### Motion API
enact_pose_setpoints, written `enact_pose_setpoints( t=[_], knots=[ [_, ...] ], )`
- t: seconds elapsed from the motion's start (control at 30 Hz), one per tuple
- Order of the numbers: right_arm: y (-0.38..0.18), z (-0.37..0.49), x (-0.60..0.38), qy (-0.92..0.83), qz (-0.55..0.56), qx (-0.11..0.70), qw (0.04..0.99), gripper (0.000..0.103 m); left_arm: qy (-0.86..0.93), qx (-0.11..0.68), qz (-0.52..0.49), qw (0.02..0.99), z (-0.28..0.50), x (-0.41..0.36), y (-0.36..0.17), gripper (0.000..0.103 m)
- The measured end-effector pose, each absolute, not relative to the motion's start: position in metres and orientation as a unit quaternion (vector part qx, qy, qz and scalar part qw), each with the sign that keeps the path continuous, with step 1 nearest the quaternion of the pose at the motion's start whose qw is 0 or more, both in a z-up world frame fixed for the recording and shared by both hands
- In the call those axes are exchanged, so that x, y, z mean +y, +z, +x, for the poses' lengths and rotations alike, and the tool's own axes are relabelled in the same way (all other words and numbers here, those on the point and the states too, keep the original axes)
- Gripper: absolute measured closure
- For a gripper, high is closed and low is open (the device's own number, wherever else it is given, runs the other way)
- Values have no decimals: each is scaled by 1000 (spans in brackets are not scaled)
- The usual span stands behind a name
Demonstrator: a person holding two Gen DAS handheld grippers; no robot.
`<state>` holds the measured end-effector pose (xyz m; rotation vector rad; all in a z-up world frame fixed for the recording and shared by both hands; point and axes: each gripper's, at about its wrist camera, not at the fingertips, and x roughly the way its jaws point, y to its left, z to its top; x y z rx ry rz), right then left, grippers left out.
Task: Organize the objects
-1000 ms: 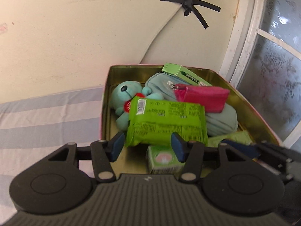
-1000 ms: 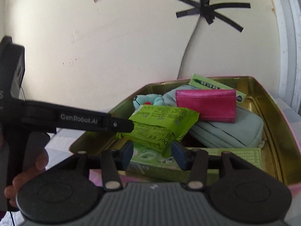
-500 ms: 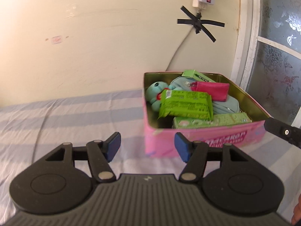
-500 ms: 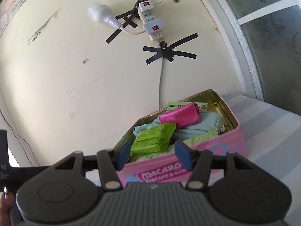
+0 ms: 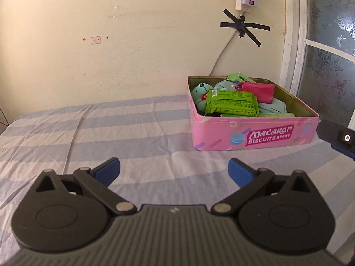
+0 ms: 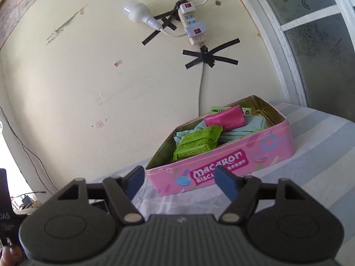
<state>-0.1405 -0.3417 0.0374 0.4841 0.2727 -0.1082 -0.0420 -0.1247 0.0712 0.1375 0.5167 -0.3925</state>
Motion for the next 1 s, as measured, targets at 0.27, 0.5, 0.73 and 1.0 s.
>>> enact_pose_setpoints(
  t=[0.27, 0.5, 0.73, 1.0],
  knots=[
    [43, -143, -318, -40, 219, 131, 966, 24, -182, 251, 64, 948, -49, -119, 72, 0],
    [43, -143, -314, -39, 220, 130, 966, 23, -166, 259, 57, 950, -49, -118, 71, 0],
    [40, -143, -320, -39, 227, 131, 964, 21, -146, 245, 62, 957, -51, -116, 71, 0],
    [38, -144, -325, -43, 232, 131, 963, 20, -148, 243, 66, 956, -52, -116, 72, 0]
  ],
)
